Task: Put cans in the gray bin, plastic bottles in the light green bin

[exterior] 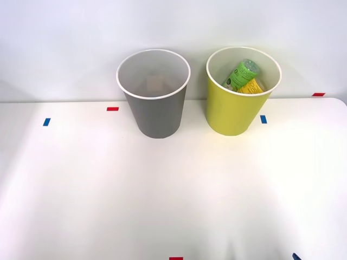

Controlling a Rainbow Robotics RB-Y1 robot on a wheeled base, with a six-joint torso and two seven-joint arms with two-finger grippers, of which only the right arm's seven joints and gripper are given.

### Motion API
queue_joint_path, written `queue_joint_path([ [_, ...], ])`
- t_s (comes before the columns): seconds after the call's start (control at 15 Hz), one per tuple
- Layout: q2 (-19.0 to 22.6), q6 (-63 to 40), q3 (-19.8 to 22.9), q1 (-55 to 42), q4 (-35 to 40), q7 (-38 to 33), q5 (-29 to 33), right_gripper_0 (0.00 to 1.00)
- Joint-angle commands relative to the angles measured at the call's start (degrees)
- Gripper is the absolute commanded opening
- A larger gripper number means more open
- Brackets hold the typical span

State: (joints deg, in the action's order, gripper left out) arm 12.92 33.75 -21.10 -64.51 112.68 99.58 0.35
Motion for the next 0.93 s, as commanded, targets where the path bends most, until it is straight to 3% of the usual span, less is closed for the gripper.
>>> queue_joint_path([
  [0.07, 0.0, 0.0, 0.0, 0.0, 0.0, 0.0, 0.0, 1.00],
  [0.93, 0.0, 0.0, 0.0, 0.0, 0.0, 0.0, 0.0, 1.00],
])
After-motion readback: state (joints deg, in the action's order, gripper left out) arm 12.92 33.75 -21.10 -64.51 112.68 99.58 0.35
